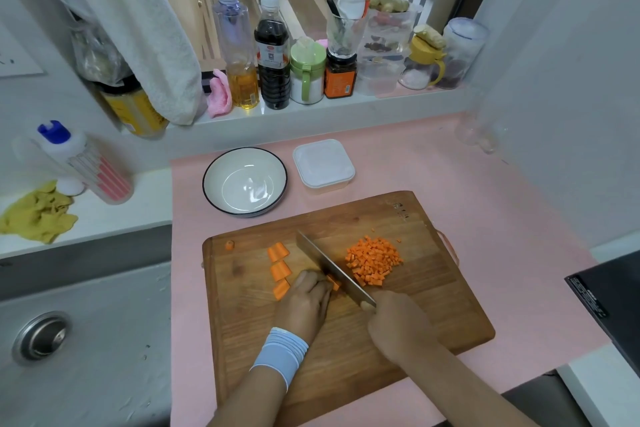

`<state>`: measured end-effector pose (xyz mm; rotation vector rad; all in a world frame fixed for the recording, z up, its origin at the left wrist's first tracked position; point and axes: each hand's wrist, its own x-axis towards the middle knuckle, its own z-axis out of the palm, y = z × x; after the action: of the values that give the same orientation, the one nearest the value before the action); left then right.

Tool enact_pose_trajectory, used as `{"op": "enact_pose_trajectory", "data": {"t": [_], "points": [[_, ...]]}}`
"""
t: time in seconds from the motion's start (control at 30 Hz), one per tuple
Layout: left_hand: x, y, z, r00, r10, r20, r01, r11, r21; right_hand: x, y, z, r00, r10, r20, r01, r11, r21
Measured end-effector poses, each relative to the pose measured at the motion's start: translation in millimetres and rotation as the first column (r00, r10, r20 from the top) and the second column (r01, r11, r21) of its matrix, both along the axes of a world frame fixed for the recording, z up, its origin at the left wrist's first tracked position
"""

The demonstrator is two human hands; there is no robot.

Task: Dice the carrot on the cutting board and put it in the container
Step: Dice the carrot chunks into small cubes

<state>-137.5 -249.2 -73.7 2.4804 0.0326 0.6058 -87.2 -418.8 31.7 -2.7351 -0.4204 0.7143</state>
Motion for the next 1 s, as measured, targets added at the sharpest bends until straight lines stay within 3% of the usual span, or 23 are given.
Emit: {"op": "enact_pose_trajectory", "data": {"t": [0.33,1.0], "points": [[-1,2,1,1.0,0.001,-0.017,-0.001,1.0,-0.015,-17,-8,2,0.993,0.049,0.107,-0.051,0.999,0.015],[-1,2,-2,0.999,0.019,-0.031,-0.02,1.0,-0.023,-10,-2,-8,0.998,0.054,0.044,-0.051,0.996,-0.069]]}}
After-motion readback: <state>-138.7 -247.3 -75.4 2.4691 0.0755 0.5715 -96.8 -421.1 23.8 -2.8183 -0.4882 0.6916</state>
